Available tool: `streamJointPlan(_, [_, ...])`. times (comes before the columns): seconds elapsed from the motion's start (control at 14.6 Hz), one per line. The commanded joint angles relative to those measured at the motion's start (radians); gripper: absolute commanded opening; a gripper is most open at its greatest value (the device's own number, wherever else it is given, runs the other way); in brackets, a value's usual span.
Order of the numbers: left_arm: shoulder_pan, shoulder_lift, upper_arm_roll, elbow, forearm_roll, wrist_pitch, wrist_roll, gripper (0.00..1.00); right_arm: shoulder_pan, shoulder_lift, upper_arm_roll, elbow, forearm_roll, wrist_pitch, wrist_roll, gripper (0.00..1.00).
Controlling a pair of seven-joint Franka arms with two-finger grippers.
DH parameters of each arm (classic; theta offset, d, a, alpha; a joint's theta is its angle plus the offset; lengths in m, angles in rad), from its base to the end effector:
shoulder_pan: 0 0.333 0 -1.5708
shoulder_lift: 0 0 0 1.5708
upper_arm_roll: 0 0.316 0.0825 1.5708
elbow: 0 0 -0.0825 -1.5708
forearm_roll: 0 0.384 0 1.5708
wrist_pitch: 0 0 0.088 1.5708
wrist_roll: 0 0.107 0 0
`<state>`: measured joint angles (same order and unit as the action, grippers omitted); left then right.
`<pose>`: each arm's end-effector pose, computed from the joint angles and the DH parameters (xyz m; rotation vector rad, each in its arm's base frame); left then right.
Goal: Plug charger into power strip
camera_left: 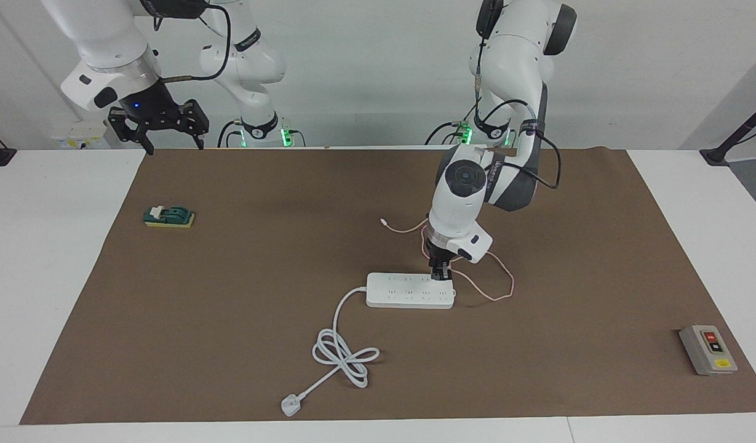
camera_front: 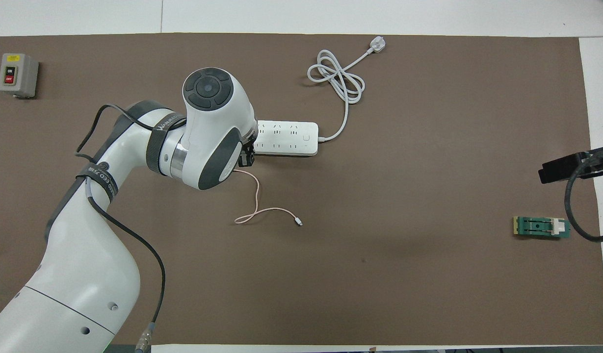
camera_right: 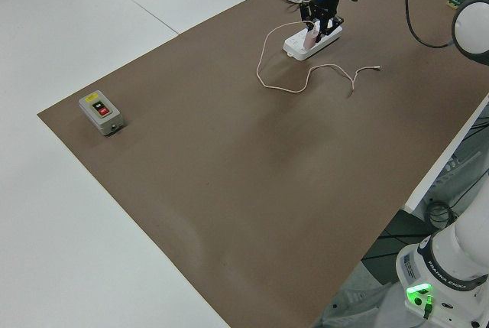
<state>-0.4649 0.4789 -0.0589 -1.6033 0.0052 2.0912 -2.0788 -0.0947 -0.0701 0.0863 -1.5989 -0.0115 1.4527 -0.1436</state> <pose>0.5941 -0.3370 0.3537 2.2232 2.1975 -0.0299 0.5200 -0.0040 0.6390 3.1206 0.2091 -0.1212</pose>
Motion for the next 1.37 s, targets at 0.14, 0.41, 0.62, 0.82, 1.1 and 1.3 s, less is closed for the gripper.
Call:
streamJointPlan(0.14, [-0.006, -0.034, 0.01, -0.052, 0.006, 0.038, -0.001, 0.0, 0.001, -0.011, -0.003, -0.004, -0.004, -0.009, -0.011, 1.0])
streamJointPlan(0.41, [0.0, -0.031, 0.01, -0.05, 0.006, 0.044, 0.016, 0.0, 0.0, -0.011, -0.003, -0.004, -0.004, -0.009, -0.013, 1.0])
streamJointPlan(0.62, [-0.001, -0.028, 0.011, -0.05, 0.006, 0.052, 0.016, 0.0, 0.0, -0.011, -0.003, -0.004, -0.004, -0.009, -0.013, 1.0])
streamJointPlan(0.82, [0.0, -0.026, 0.011, -0.05, 0.007, 0.064, 0.023, 0.0, 0.0, -0.01, -0.003, -0.004, -0.004, -0.009, -0.013, 1.0])
streamJointPlan(1.1, [0.002, -0.028, 0.011, -0.063, 0.007, 0.066, 0.046, 0.0, 0.0, -0.011, -0.003, -0.004, -0.004, -0.009, -0.013, 1.0])
streamJointPlan(1.3, [0.003, -0.031, 0.011, -0.064, 0.007, 0.066, 0.049, 0.0, -0.002, -0.011, -0.003, -0.004, -0.004, -0.008, -0.014, 1.0])
